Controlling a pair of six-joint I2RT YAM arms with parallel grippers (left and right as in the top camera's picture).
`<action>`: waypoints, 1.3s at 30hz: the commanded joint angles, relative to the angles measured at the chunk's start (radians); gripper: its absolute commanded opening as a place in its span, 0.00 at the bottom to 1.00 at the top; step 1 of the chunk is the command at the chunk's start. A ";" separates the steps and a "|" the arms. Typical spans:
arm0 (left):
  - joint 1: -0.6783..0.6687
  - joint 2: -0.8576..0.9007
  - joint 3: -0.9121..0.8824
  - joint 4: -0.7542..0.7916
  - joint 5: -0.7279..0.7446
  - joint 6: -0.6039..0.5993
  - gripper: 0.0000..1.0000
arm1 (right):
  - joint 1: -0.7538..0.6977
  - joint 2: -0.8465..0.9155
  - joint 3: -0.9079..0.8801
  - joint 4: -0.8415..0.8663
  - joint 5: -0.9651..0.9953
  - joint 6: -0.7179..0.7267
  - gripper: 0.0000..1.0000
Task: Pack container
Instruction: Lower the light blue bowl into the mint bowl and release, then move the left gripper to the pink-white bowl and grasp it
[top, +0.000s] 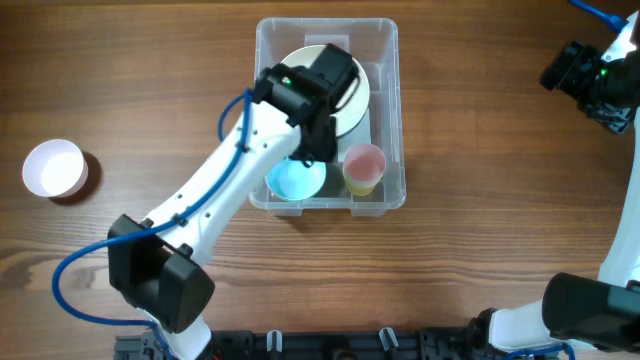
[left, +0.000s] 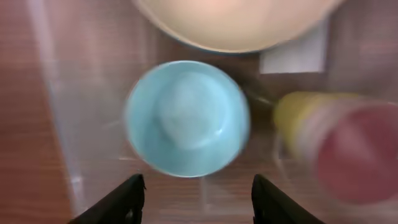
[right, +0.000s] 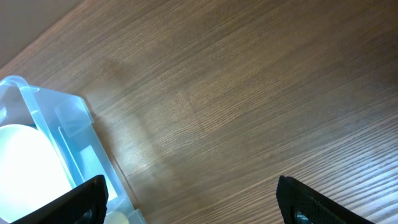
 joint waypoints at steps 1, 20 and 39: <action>0.135 -0.097 0.008 -0.035 -0.100 0.001 0.58 | 0.004 0.007 -0.002 -0.002 -0.015 0.007 0.88; 1.173 0.299 -0.024 0.247 -0.084 0.002 0.73 | 0.004 0.008 -0.002 0.004 -0.015 -0.011 0.88; 1.149 0.169 -0.021 0.323 0.045 0.002 0.75 | 0.004 0.072 -0.002 0.008 -0.014 -0.014 0.88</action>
